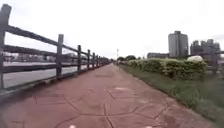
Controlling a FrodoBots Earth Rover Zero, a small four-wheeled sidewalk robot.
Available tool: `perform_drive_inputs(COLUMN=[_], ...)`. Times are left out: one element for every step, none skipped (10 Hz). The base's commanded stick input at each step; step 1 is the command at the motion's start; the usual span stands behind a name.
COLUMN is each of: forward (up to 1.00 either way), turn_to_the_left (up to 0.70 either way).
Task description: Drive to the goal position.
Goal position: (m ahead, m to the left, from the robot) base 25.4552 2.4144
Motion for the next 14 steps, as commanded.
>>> perform_drive_inputs(forward=[1.0,1.0,1.0,1.0,1.0,1.0,1.0,1.0,1.0,1.0,1.0,1.0,1.0,1.0], turn_to_the_left=[0.01,0.01,0.01,0.01,0.01,0.01,0.01,0.01,0.01,0.01,0.01,-0.04,-0.39,-0.39])
